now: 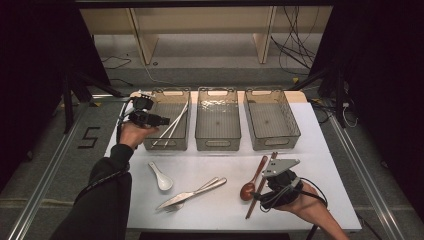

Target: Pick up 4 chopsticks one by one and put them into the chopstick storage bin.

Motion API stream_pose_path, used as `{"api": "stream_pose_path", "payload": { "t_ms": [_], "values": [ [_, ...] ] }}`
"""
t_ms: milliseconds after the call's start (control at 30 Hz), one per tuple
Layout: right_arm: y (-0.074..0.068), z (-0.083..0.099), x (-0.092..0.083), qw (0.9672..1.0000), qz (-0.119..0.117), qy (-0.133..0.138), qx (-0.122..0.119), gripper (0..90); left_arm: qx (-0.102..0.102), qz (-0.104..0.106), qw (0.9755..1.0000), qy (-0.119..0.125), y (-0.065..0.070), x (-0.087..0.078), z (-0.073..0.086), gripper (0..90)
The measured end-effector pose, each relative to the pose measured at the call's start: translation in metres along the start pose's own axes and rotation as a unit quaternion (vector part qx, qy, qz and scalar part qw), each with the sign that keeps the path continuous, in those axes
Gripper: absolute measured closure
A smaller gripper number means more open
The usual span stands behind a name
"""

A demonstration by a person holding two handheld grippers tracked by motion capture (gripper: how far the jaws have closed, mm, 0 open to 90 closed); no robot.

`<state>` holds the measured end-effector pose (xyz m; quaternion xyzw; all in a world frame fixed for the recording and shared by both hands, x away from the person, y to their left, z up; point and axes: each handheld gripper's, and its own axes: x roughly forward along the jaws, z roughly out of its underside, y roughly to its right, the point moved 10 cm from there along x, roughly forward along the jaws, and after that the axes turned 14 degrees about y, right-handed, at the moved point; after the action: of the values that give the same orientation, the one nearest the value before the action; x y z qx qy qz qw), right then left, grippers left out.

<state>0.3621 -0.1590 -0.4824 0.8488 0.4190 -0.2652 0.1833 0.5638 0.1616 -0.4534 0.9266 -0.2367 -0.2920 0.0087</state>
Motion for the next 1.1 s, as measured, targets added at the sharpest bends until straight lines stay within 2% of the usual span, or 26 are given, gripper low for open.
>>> {"api": "stream_pose_path", "payload": {
  "t_ms": [133,233,467,600,700,767,1000,1100],
  "values": [
    [0.001,0.000,-0.001,1.0000,0.002,0.001,0.001,24.4,0.004,0.026,0.9995,0.015,0.016,-0.013,0.001,34.3],
    [0.003,0.001,0.000,1.0000,0.005,0.000,0.004,24.3,0.017,0.048,0.9984,0.024,0.030,-0.022,0.005,30.1],
    [0.016,0.008,0.001,0.9990,0.036,-0.014,0.023,24.9,0.041,0.078,0.9958,0.022,0.054,-0.037,0.023,22.3],
    [0.020,0.011,0.002,0.9983,0.044,-0.019,0.034,25.2,0.050,0.085,0.9947,0.029,0.061,-0.046,0.029,20.4],
    [0.022,0.012,0.003,0.9979,0.048,-0.023,0.038,25.3,0.040,0.092,0.9941,0.041,0.066,-0.054,0.031,20.0],
    [0.026,0.014,0.005,0.9972,0.054,-0.026,0.043,25.5,0.042,0.096,0.9934,0.047,0.069,-0.058,0.036,19.4],
    [0.047,0.024,0.007,0.9925,0.088,-0.044,0.073,26.2,0.058,0.108,0.9913,0.047,0.082,-0.070,0.056,18.3],
    [0.057,0.026,0.007,0.9891,0.105,-0.047,0.092,26.4,0.066,0.109,0.9906,0.051,0.086,-0.075,0.061,17.9]
  ]
}}
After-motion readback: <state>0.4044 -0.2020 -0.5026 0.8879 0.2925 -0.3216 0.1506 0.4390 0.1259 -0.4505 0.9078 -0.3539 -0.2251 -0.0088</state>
